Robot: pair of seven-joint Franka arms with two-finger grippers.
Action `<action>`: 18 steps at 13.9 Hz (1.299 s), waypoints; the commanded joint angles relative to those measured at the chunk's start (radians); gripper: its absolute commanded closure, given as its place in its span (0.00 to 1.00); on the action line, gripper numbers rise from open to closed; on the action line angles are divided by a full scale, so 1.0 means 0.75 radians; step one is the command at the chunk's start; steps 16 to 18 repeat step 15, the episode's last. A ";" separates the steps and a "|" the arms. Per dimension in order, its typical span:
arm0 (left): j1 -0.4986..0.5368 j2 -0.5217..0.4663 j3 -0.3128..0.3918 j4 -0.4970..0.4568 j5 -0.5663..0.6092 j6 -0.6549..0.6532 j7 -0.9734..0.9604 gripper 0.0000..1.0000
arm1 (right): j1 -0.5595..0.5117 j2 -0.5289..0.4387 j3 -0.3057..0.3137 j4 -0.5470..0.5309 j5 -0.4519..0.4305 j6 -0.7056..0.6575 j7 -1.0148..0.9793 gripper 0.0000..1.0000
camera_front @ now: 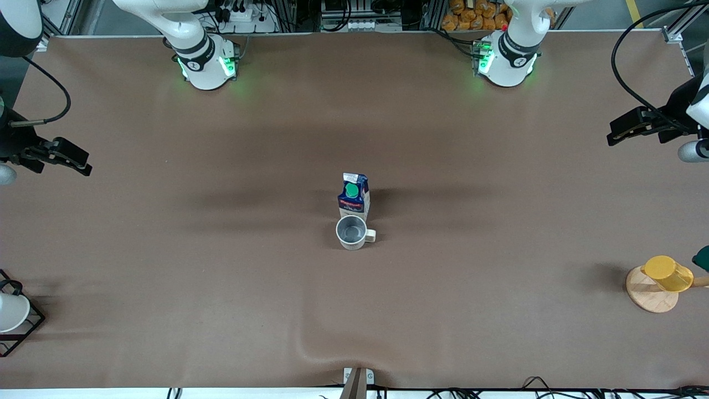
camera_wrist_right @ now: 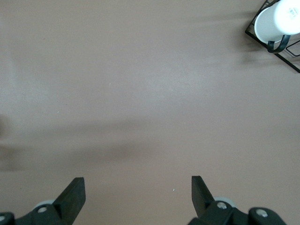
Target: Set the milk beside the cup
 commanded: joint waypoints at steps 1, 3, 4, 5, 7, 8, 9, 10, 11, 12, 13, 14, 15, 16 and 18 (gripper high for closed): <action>0.009 -0.053 0.000 -0.049 -0.018 0.026 0.027 0.00 | -0.003 0.004 0.003 0.020 -0.017 -0.020 0.026 0.00; 0.001 -0.059 0.000 -0.055 -0.009 0.028 0.040 0.00 | -0.003 0.004 0.003 0.020 -0.017 -0.020 0.026 0.00; -0.015 -0.071 0.000 -0.065 -0.009 0.024 0.052 0.00 | -0.003 0.004 0.003 0.024 -0.017 -0.018 0.026 0.00; -0.029 -0.079 0.000 -0.088 -0.011 0.024 0.052 0.00 | -0.003 0.006 0.003 0.042 -0.017 -0.018 0.026 0.00; -0.044 -0.098 0.000 -0.114 -0.011 0.030 0.042 0.00 | -0.007 0.010 0.003 0.045 -0.015 -0.016 0.014 0.00; -0.064 -0.098 0.018 -0.106 -0.009 0.030 0.032 0.00 | -0.001 0.014 0.003 0.049 -0.013 -0.018 0.022 0.00; -0.097 -0.096 0.041 -0.102 -0.009 0.030 0.032 0.00 | 0.008 0.014 0.003 0.049 -0.013 -0.020 0.024 0.00; -0.107 -0.088 0.057 -0.098 -0.011 0.030 0.038 0.00 | 0.008 0.014 0.003 0.053 -0.013 -0.020 0.020 0.00; -0.148 -0.083 0.078 -0.088 -0.009 0.028 0.034 0.00 | 0.008 0.014 0.003 0.061 -0.013 -0.020 0.020 0.00; -0.152 -0.061 0.108 -0.076 -0.009 0.028 0.046 0.00 | 0.010 0.014 0.003 0.063 -0.013 -0.020 0.018 0.00; -0.152 -0.051 0.109 -0.070 -0.009 0.028 0.048 0.00 | 0.010 0.014 0.003 0.063 -0.011 -0.020 0.018 0.00; -0.152 -0.051 0.106 -0.069 -0.009 0.028 0.050 0.00 | 0.012 0.014 0.005 0.063 -0.009 -0.020 0.018 0.00; -0.152 -0.051 0.106 -0.069 -0.007 0.028 0.048 0.00 | 0.012 0.014 0.005 0.063 -0.009 -0.020 0.018 0.00; -0.152 -0.051 0.106 -0.069 -0.007 0.028 0.048 0.00 | 0.012 0.014 0.005 0.063 -0.009 -0.020 0.018 0.00; -0.152 -0.051 0.106 -0.069 -0.007 0.028 0.048 0.00 | 0.012 0.014 0.005 0.063 -0.009 -0.020 0.018 0.00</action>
